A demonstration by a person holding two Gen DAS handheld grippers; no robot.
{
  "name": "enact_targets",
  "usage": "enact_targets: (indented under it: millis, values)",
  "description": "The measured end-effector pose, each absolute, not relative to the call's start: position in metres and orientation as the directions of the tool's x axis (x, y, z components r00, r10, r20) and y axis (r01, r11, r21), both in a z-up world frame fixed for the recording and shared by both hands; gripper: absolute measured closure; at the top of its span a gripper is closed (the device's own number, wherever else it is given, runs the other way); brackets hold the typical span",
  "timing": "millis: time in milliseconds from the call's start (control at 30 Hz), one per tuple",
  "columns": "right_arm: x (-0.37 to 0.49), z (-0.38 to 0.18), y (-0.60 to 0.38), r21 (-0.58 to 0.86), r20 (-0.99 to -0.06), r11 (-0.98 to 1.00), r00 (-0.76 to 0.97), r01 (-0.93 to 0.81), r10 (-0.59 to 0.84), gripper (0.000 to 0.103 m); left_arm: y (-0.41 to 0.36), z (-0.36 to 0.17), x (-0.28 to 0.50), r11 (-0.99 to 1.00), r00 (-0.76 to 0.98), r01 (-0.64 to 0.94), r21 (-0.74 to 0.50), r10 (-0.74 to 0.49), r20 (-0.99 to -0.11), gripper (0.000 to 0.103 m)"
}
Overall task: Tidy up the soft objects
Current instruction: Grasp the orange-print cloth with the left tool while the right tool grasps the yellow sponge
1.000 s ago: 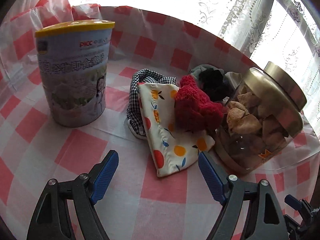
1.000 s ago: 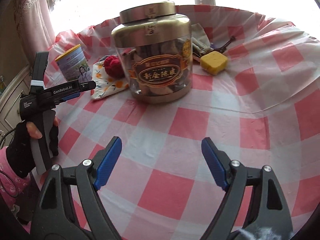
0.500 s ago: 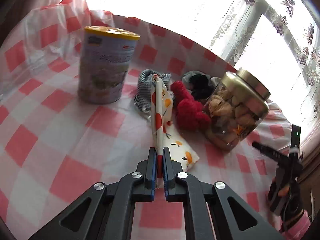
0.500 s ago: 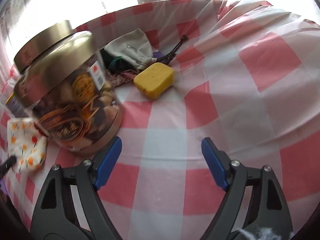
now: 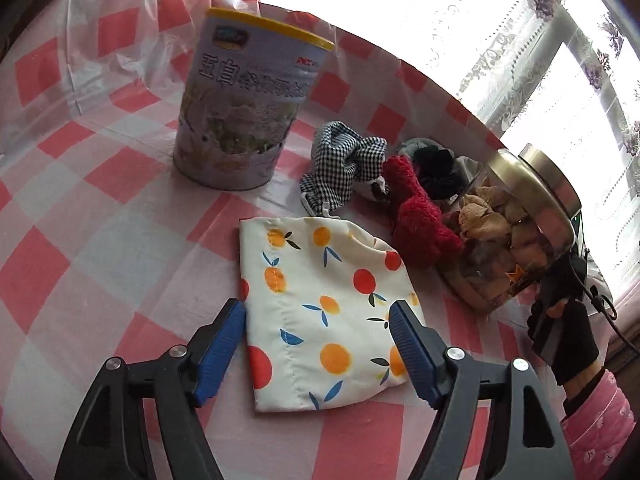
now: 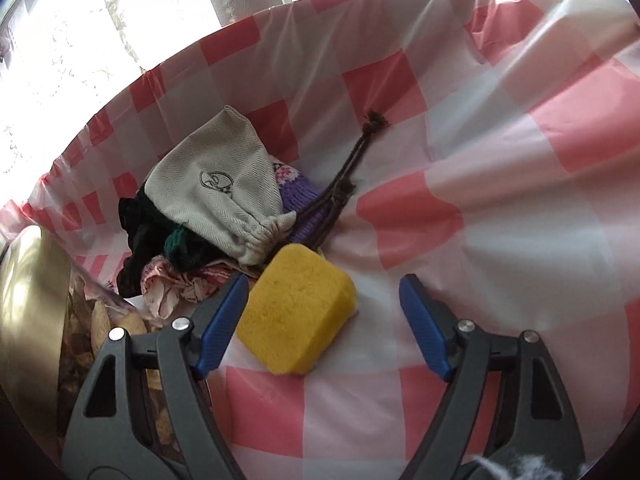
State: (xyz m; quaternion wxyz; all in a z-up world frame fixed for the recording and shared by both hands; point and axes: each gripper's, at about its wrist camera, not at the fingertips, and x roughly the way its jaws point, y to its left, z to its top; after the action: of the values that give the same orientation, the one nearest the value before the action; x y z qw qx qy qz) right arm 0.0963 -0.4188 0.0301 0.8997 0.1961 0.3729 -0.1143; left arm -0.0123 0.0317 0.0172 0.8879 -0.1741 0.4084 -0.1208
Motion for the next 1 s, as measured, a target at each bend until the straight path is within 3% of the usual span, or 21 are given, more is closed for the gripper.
enact_targets:
  millis: [200, 233, 267, 533, 700, 833, 900, 933, 967, 1000]
  values:
    - [0.109, 0.016, -0.418, 0.212, -0.774, 0.947, 0.633, 0.241, 0.013, 0.026, 0.013, 0.018, -0.006, 0.93, 0.619, 0.128, -0.344, -0.346, -0.705, 0.003]
    - [0.104, 0.017, -0.415, 0.189, -0.765, 0.961, 0.644, 0.203, 0.014, 0.034, 0.013, 0.018, -0.005, 0.93, 0.616, 0.133, -0.344, -0.349, -0.706, 0.002]
    - [0.097, 0.019, -0.409, 0.168, -0.756, 0.974, 0.654, 0.155, 0.026, 0.05, 0.013, 0.018, -0.005, 0.929, 0.614, 0.137, -0.344, -0.353, -0.706, 0.001]
    - [-0.028, 0.049, -0.362, 0.168, -0.702, 0.978, 0.711, 0.123, 0.032, 0.053, 0.013, 0.018, -0.005, 0.928, 0.614, 0.139, -0.345, -0.354, -0.705, 0.001]
    - [-0.092, 0.044, -0.316, 0.169, -0.73, 0.986, 0.673, 0.006, 0.121, 0.051, 0.008, 0.017, -0.004, 0.938, 0.611, 0.14, -0.316, -0.333, -0.719, 0.001]
    - [-0.121, 0.032, -0.273, 0.072, -0.738, 0.996, 0.668, -0.057, 0.092, 0.047, 0.004, 0.017, -0.003, 0.949, 0.604, 0.146, -0.279, -0.309, -0.735, 0.001]
    - [-0.126, 0.027, -0.266, 0.08, -0.743, 0.996, 0.662, -0.048, 0.092, 0.039, -0.001, 0.016, -0.002, 0.959, 0.597, 0.149, -0.242, -0.283, -0.751, 0.0]
    - [-0.127, 0.024, -0.262, 0.077, -0.755, 0.997, 0.651, -0.032, 0.079, 0.024, -0.003, 0.015, -0.002, 0.963, 0.594, 0.152, -0.223, -0.269, -0.758, 0.0]
    - [-0.125, 0.018, -0.257, 0.074, -0.777, 0.997, 0.625, -0.023, 0.071, 0.017, -0.006, 0.015, -0.001, 0.967, 0.591, 0.153, -0.204, -0.255, -0.766, 0.0]
    - [-0.126, 0.014, -0.251, 0.045, -0.791, 0.999, 0.61, -0.024, 0.05, 0.016, -0.009, 0.014, -0.001, 0.97, 0.587, 0.156, -0.184, -0.241, -0.773, 0.0]
